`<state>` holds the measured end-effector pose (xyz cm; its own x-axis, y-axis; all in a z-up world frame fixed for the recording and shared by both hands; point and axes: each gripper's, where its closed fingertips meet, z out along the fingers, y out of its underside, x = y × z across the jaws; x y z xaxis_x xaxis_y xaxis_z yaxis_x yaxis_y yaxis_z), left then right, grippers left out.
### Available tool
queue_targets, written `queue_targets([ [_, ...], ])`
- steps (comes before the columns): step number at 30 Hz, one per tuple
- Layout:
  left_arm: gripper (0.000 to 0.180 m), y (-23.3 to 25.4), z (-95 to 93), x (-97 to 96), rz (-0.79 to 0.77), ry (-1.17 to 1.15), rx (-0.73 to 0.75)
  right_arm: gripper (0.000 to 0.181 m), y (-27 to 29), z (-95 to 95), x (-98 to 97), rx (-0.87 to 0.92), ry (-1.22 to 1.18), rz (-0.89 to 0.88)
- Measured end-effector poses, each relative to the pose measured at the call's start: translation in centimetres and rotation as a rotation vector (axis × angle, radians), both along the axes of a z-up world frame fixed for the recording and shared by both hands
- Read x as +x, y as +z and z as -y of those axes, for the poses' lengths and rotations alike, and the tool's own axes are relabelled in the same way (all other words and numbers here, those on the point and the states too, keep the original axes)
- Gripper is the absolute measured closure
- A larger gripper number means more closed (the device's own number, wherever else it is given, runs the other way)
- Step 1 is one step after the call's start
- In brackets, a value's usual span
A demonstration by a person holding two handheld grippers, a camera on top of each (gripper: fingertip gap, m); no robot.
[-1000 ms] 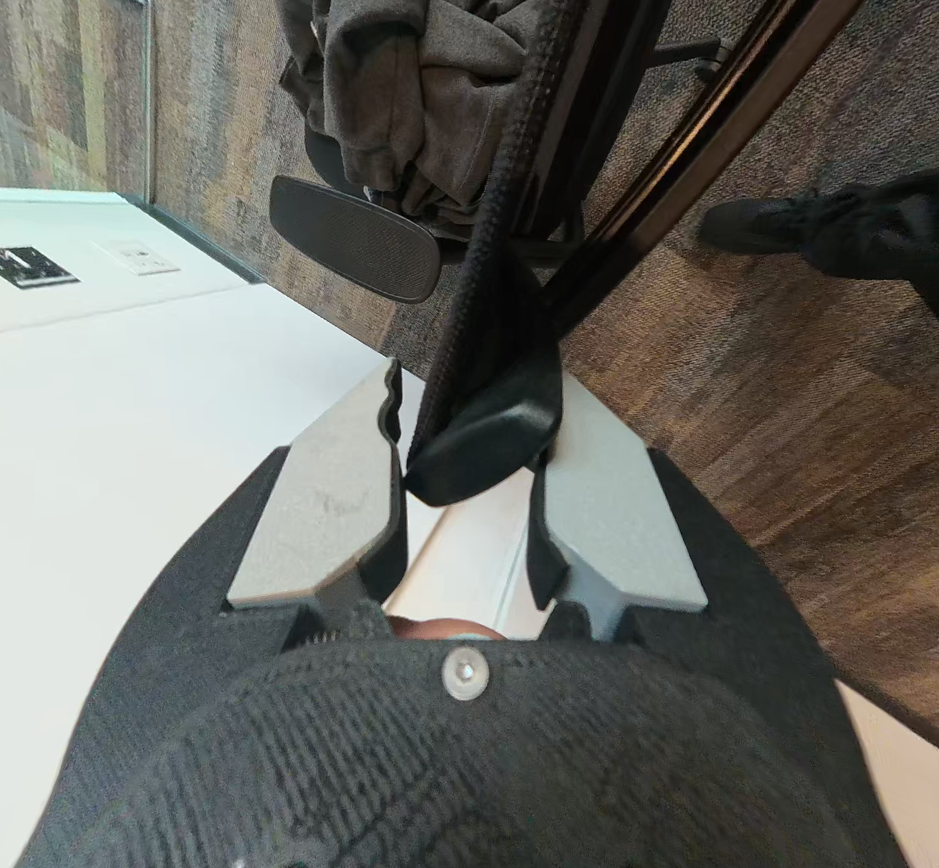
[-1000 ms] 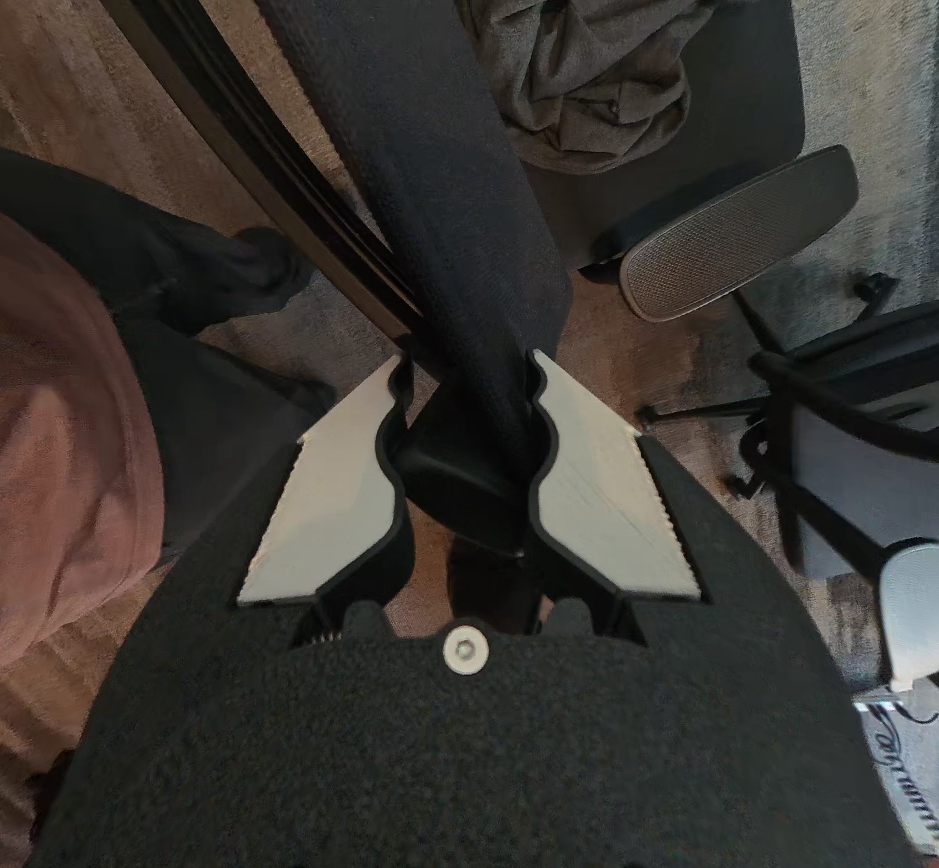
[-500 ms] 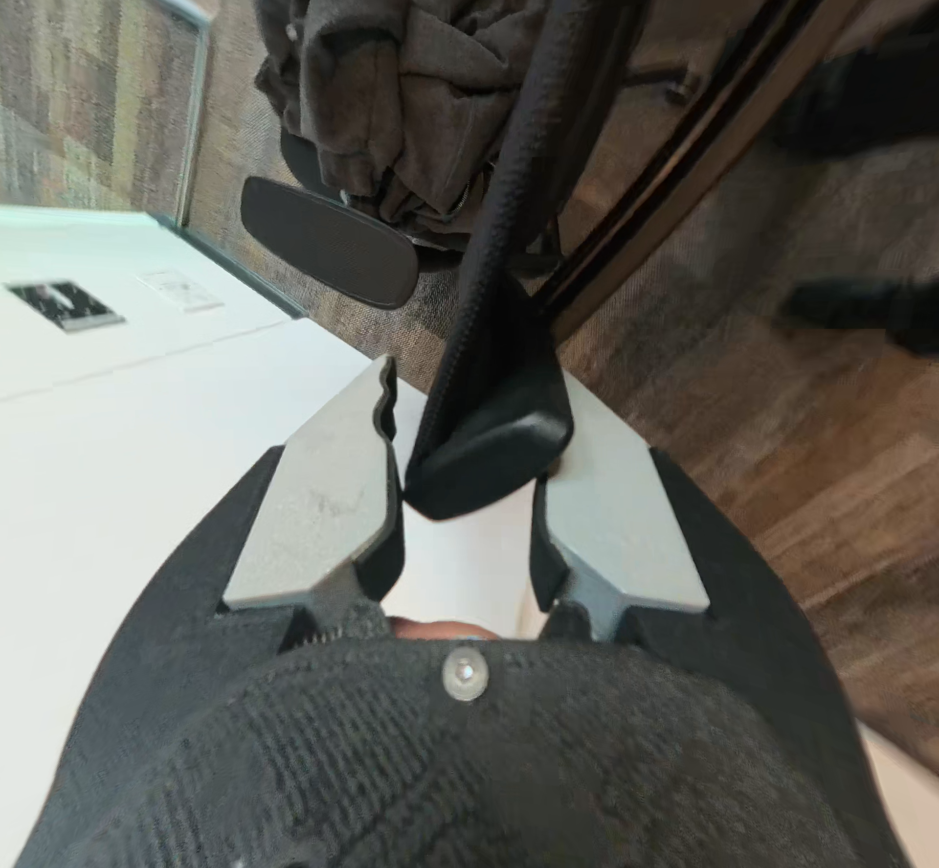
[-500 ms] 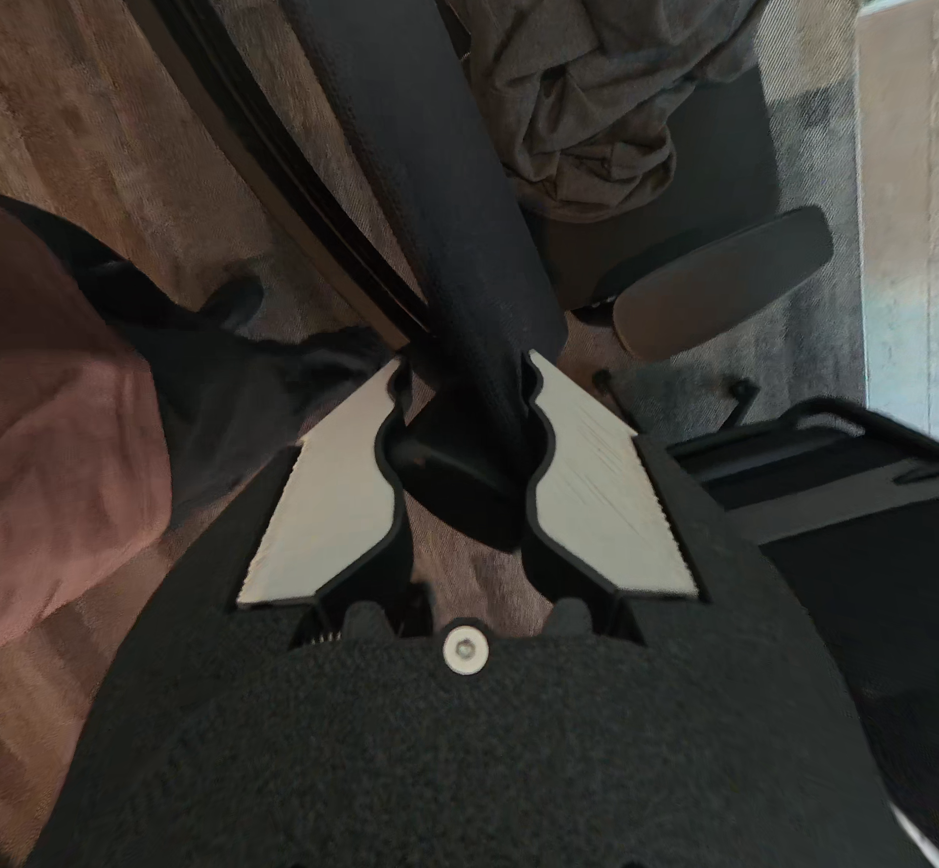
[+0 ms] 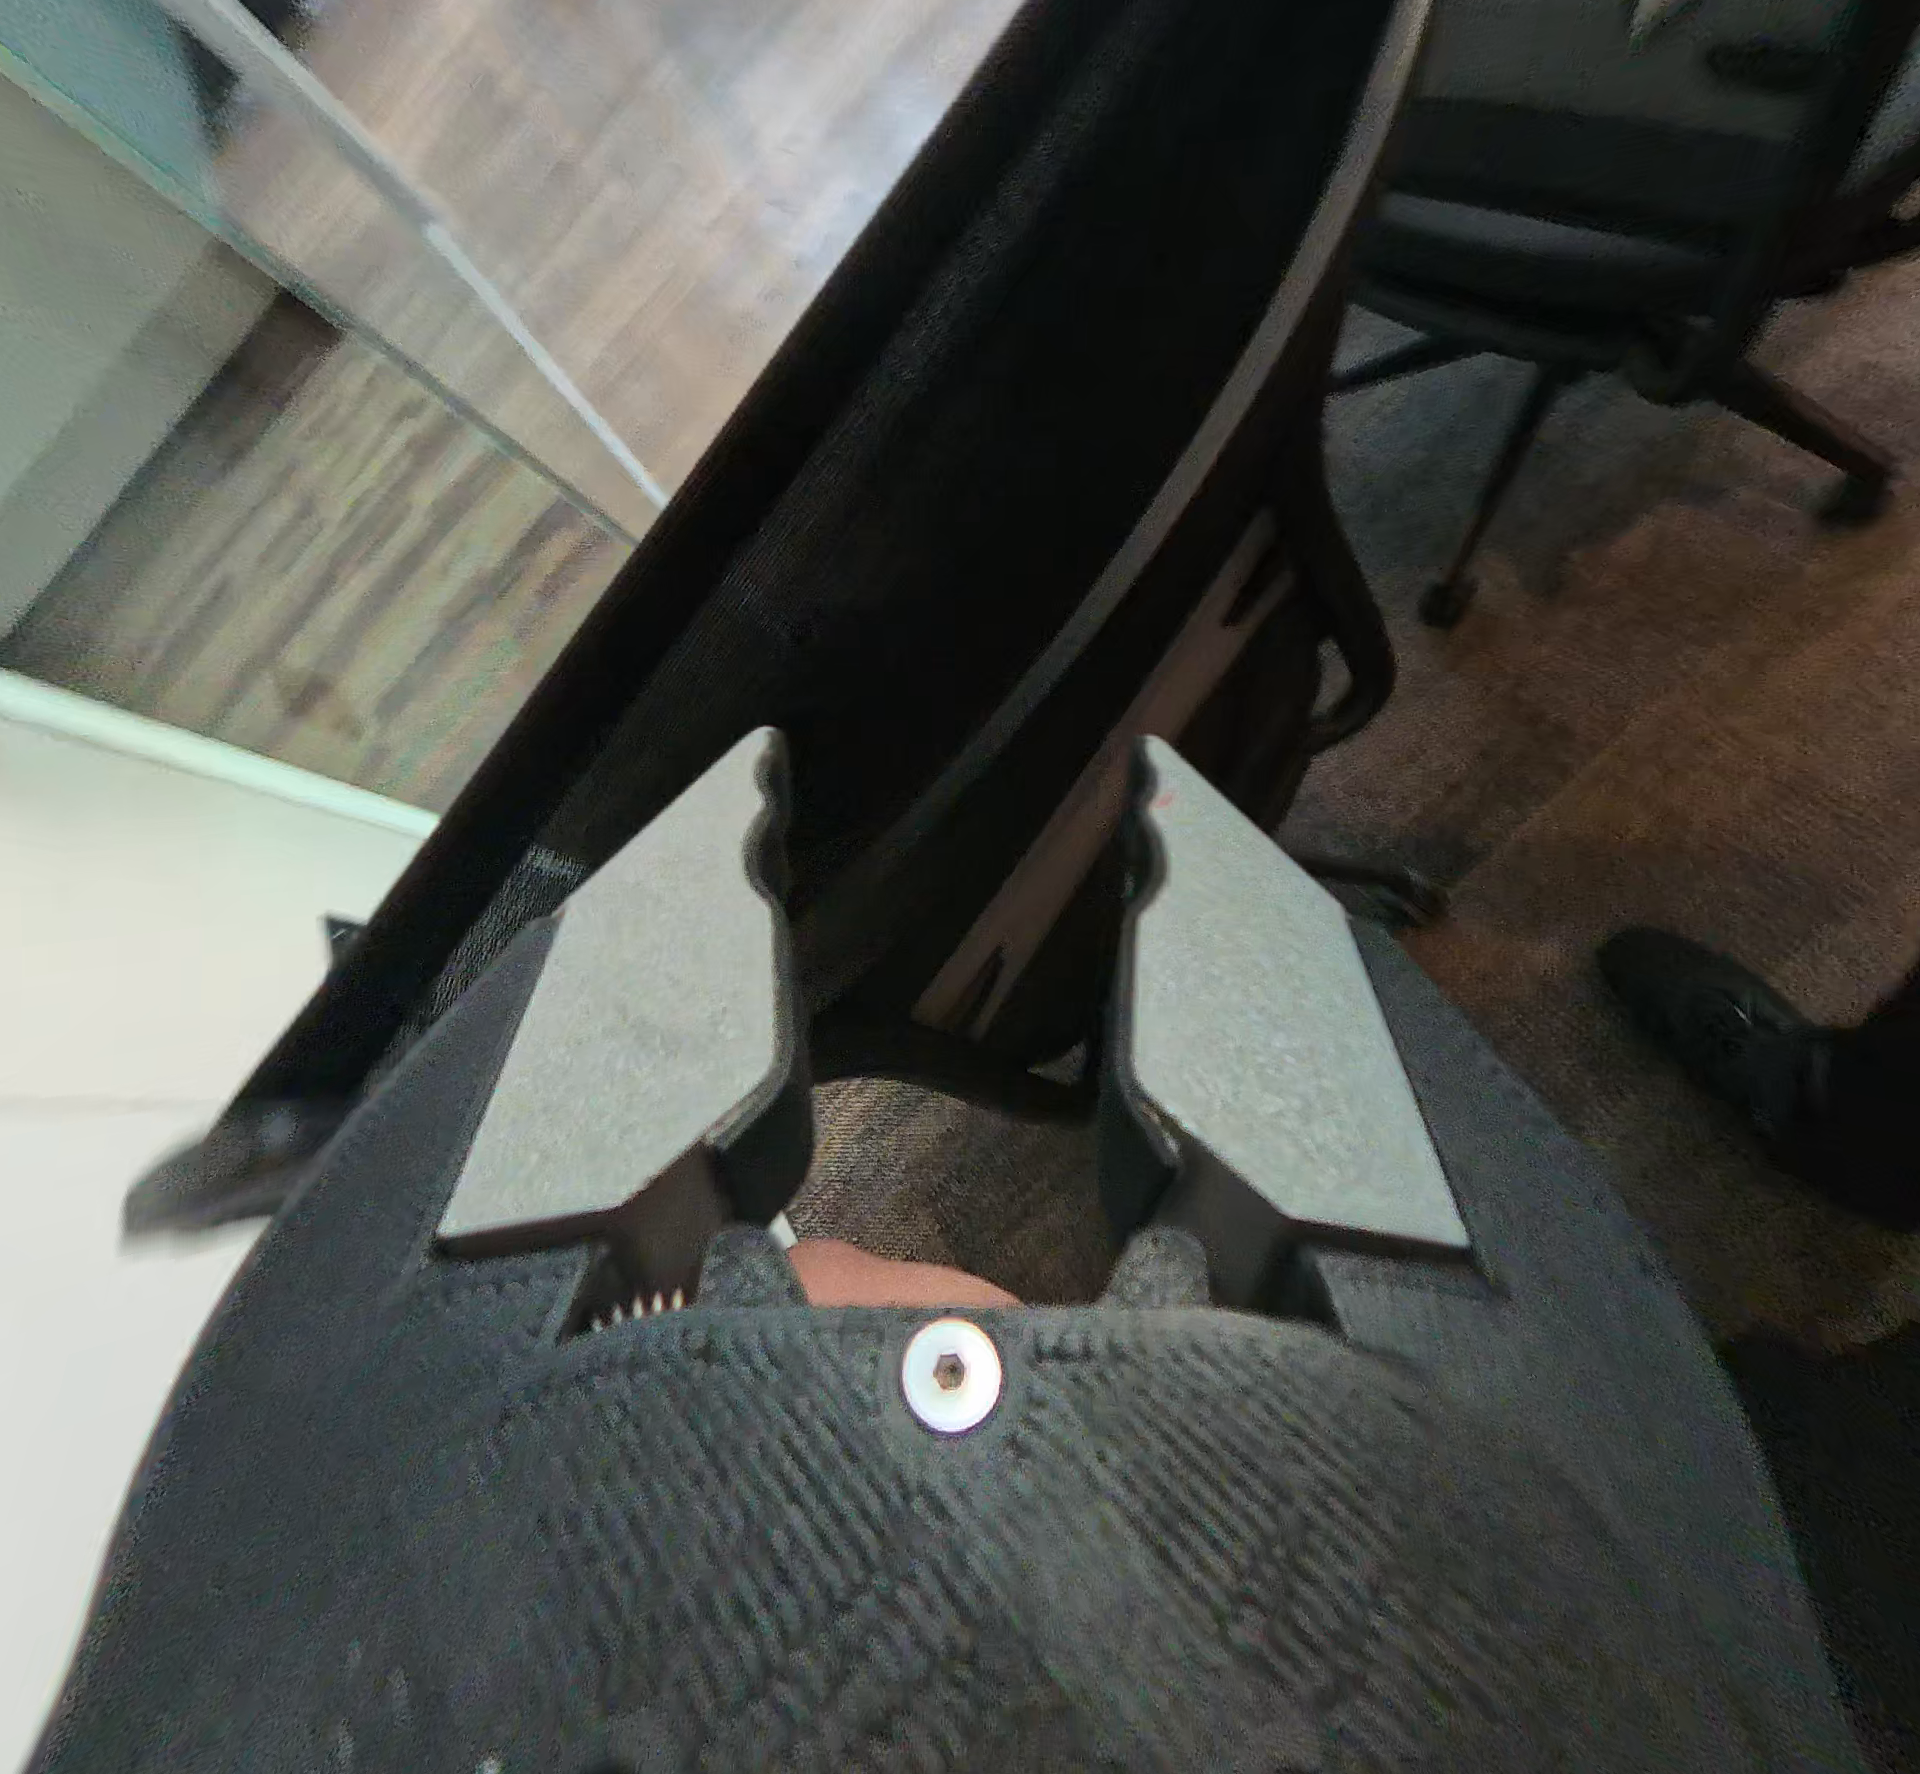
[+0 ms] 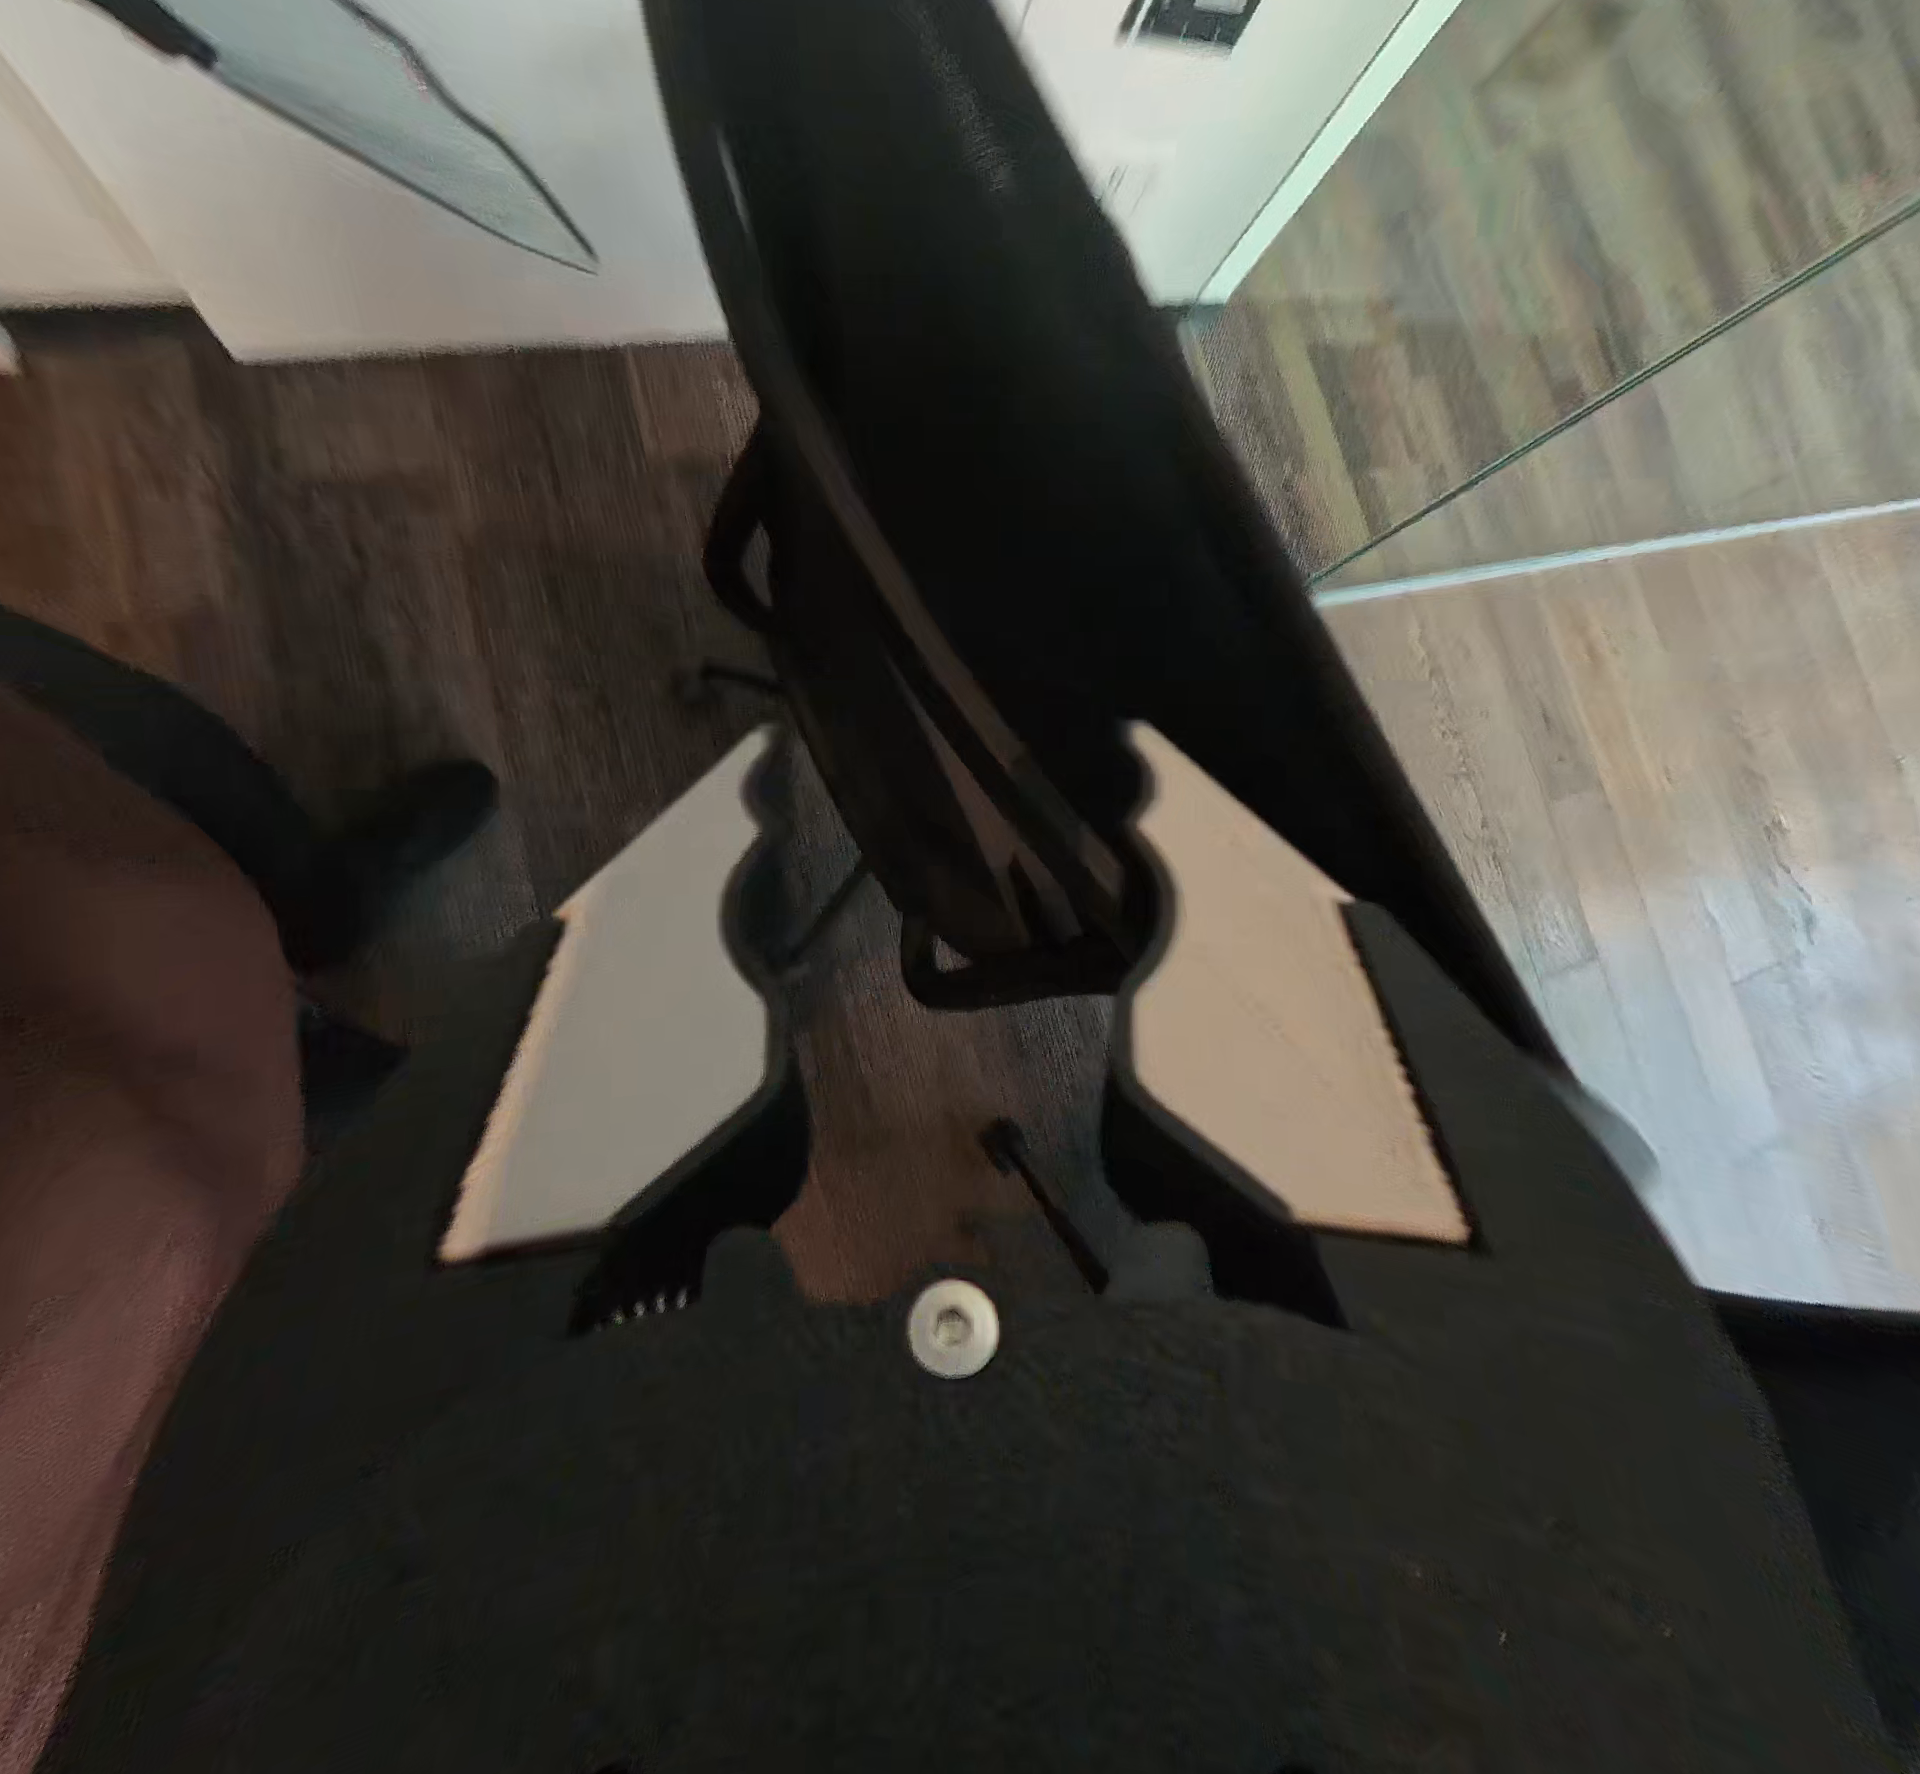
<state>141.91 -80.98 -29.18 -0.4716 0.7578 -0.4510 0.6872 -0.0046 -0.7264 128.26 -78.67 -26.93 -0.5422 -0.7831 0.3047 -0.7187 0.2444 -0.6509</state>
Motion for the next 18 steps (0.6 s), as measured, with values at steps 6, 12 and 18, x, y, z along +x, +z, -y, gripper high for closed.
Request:
queue_targets([
  [6, 0.146, -5.9, 4.4, 1.2, 0.385, -0.065, 0.226, 0.141, -7.7, 4.5, 1.7, 0.131, 0.038, -0.475],
  [12, 0.161, -6.7, 2.9, 1.0, 0.532, -0.194, 0.312, 0.166, -11.4, 5.0, -0.4, 0.19, 0.071, -0.842],
  [18, 0.162, -6.9, 0.5, 1.5, 0.52, -0.206, 0.307, 0.168, -11.6, 2.0, 0.2, 0.247, 0.083, -0.821],
])
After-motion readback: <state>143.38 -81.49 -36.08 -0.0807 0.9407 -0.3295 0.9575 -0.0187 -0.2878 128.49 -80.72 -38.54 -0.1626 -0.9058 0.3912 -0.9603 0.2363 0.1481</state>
